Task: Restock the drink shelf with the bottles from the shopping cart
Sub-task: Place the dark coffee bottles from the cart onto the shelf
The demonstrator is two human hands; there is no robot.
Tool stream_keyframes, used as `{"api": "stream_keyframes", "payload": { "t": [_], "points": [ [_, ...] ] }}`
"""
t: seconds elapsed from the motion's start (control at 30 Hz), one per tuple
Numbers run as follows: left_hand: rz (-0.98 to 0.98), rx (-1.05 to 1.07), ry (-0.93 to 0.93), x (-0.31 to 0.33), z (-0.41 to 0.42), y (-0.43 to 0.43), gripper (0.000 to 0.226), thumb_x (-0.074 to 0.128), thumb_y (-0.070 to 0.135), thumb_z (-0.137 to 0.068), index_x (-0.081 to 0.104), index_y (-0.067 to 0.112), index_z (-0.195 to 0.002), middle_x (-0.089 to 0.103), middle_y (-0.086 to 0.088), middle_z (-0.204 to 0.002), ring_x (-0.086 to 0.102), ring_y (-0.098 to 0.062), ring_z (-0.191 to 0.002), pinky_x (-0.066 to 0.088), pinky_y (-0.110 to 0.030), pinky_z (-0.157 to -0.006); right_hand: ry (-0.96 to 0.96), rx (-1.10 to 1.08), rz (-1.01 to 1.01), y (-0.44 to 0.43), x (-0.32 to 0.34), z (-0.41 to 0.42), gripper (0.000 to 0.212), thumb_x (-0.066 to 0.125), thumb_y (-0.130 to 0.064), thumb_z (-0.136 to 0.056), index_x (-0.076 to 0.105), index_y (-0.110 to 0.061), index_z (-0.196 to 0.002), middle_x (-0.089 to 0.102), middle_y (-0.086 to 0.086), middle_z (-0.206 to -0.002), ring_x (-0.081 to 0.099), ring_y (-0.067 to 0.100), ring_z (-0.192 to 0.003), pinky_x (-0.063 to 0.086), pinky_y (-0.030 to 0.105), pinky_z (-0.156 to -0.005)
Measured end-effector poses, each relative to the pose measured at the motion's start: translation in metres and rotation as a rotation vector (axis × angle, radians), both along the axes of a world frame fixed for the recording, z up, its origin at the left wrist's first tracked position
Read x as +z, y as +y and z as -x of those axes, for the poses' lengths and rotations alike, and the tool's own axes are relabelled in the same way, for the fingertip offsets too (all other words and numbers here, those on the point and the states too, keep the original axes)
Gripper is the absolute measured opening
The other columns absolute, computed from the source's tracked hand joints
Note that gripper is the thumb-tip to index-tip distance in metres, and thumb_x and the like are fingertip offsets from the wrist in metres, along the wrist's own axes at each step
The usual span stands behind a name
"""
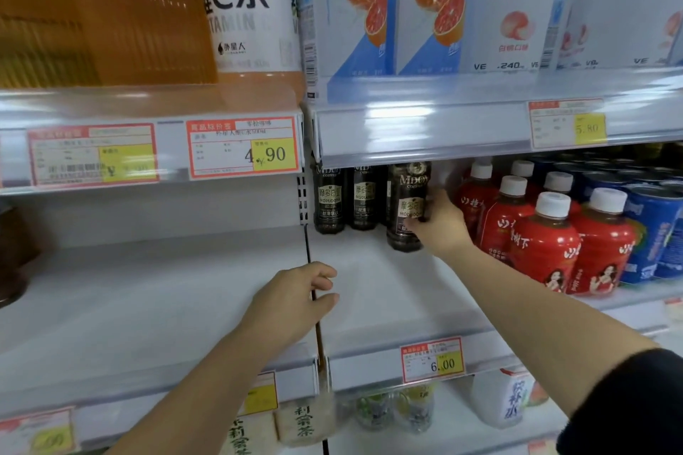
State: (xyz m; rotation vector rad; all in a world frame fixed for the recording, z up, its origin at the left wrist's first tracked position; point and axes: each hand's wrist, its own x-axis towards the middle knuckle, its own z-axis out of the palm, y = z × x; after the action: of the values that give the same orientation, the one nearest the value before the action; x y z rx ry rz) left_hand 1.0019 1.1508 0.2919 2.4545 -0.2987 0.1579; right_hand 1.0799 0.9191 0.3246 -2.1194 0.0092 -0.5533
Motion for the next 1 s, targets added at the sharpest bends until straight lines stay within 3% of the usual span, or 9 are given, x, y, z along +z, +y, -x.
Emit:
{"api": "stream_keyframes", "payload": {
  "t": [0.17,0.47,0.63,0.73,0.8,0.9,1.0],
  "points": [
    [-0.026,0.005,-0.016,0.0,-0.001,0.0,0.029,0.062,0.035,-0.087,0.056,0.037,-0.116,0.06,0.023,-0.103,0.055,0.001,-0.102,0.043,-0.022,-0.09,-0.021,-0.057,0.018,-0.001,-0.002,-0.015,0.048,0.065,-0.014,-0.083,0.043,-0.006,-0.124,0.064,0.015,-0.112,0.061,0.033,-0.104,0.047,0.033,-0.081],
    [-0.031,-0.01,-0.01,-0.002,-0.002,0.001,0.03,0.062,0.035,-0.087,0.056,0.037,-0.117,0.059,0.023,-0.104,0.056,0.001,-0.103,0.045,-0.024,-0.092,0.035,-0.046,0.039,0.0,0.0,-0.016,0.054,0.067,-0.012,-0.082,0.039,-0.004,-0.128,0.061,0.017,-0.116,0.058,0.034,-0.107,0.046,0.035,-0.082],
    [0.016,-0.007,-0.104,0.008,0.008,0.001,0.026,0.06,0.032,-0.089,0.058,0.035,-0.114,0.061,0.022,-0.105,0.057,0.0,-0.102,0.045,-0.023,-0.091,-0.121,-0.04,0.069,0.014,0.002,0.03,0.059,0.072,-0.016,-0.077,0.044,-0.007,-0.128,0.056,0.012,-0.121,0.054,0.026,-0.112,0.047,0.039,-0.093],
    [0.064,0.024,-0.302,0.018,0.031,0.011,0.022,0.057,0.027,-0.09,0.061,0.033,-0.111,0.062,0.024,-0.102,0.056,0.003,-0.098,0.045,-0.021,-0.086,-0.208,0.119,0.174,0.045,-0.001,0.082,0.029,0.068,-0.017,-0.082,0.059,-0.021,-0.11,0.064,-0.008,-0.096,0.058,0.005,-0.086,0.05,0.027,-0.082],
    [0.109,0.058,-0.419,0.015,0.053,0.028,0.023,0.058,0.021,-0.089,0.063,0.03,-0.11,0.064,0.021,-0.101,0.058,0.002,-0.096,0.047,-0.024,-0.084,-0.259,0.264,0.226,0.075,-0.007,0.117,0.015,0.067,-0.014,-0.082,0.064,-0.025,-0.091,0.063,-0.017,-0.079,0.059,0.004,-0.074,0.048,0.019,-0.071],
    [0.132,0.088,-0.483,-0.003,0.093,0.068,0.024,0.058,0.021,-0.089,0.062,0.027,-0.111,0.062,0.021,-0.1,0.059,0.001,-0.092,0.05,-0.026,-0.083,-0.321,0.462,0.257,0.128,-0.022,0.153,0.013,0.066,-0.008,-0.078,0.068,-0.019,-0.083,0.064,-0.014,-0.076,0.058,0.0,-0.072,0.041,0.006,-0.066],
    [0.08,0.175,-0.475,-0.031,0.136,0.122,0.027,0.05,0.032,-0.088,0.061,0.027,-0.112,0.064,0.017,-0.101,0.062,-0.005,-0.09,0.05,-0.026,-0.077,-0.274,0.657,0.257,0.191,-0.043,0.176,0.011,0.064,-0.012,-0.078,0.068,-0.021,-0.083,0.063,-0.015,-0.077,0.058,-0.004,-0.073,0.041,0.005,-0.067]
  ]
}}
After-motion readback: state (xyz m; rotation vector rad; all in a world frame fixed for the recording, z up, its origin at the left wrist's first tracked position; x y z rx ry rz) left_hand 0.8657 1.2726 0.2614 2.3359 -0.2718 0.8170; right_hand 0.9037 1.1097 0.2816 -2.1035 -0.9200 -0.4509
